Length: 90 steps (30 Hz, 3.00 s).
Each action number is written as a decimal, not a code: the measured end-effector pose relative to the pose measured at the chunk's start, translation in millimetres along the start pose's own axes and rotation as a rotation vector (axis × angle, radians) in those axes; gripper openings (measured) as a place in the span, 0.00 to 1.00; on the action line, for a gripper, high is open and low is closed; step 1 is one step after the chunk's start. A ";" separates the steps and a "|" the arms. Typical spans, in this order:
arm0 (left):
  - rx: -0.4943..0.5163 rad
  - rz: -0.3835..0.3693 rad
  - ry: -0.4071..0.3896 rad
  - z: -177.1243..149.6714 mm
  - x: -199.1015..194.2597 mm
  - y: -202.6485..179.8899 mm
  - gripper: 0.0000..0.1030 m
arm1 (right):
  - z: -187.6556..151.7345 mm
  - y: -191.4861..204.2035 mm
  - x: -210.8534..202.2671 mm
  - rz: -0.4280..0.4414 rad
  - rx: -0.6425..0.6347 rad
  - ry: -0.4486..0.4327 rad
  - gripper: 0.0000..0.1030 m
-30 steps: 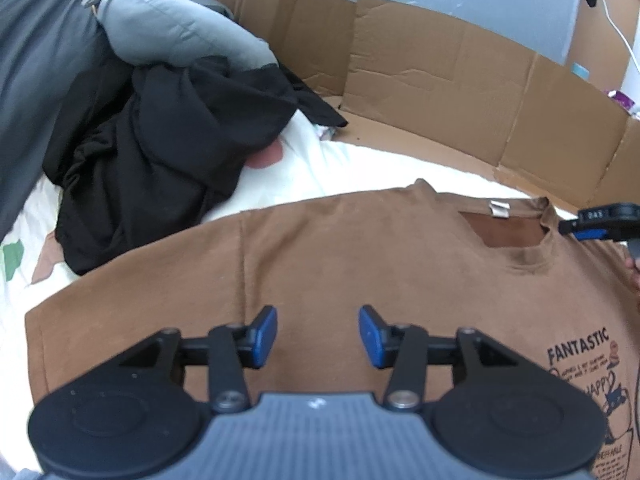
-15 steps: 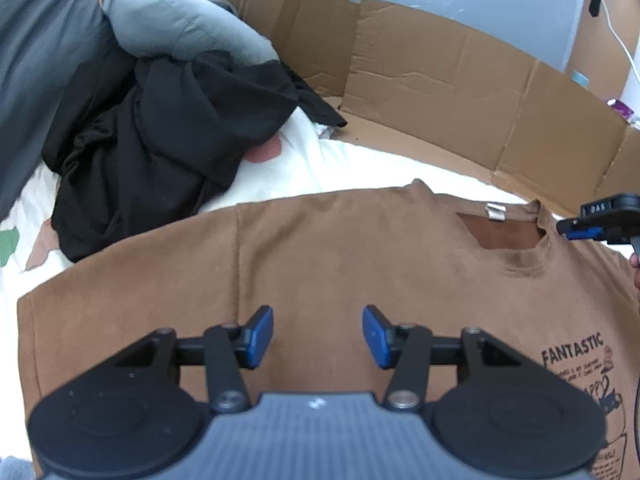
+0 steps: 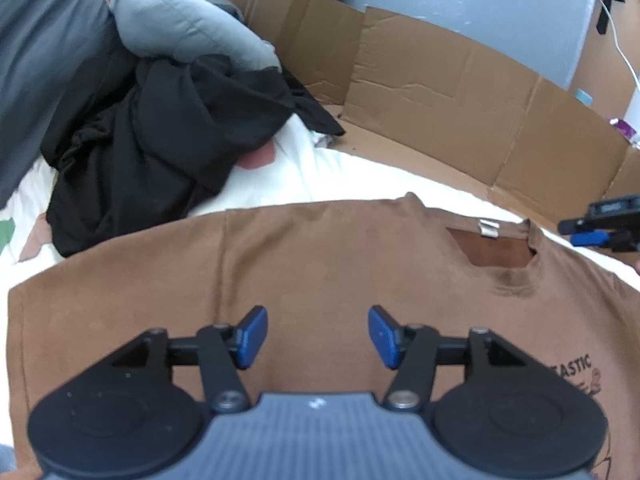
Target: Fold clothes
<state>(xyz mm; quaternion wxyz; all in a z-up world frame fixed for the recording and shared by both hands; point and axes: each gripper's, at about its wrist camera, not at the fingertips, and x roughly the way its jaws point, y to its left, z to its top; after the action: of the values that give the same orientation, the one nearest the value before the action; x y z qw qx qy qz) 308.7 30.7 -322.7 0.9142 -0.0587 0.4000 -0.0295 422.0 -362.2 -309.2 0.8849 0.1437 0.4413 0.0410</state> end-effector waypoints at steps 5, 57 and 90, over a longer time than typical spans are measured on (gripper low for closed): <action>0.027 -0.025 -0.003 0.8 -4.2 -18.5 0.70 | -14.7 -7.3 -61.4 0.032 -0.047 0.011 0.45; 0.424 -0.335 0.133 -32.0 -84.7 -279.2 0.76 | -196.2 -217.8 -242.7 -0.117 0.327 -0.057 0.59; 0.501 -0.602 0.250 -69.3 5.5 -360.3 0.07 | -165.7 -257.4 -153.0 -0.170 0.598 -0.045 0.03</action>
<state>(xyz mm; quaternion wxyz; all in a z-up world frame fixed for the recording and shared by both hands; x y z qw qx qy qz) 259.0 -332.8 -326.2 0.7951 0.0553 0.4533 -0.3991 183.8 -602.4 -360.7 0.8130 0.3611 0.4247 -0.1681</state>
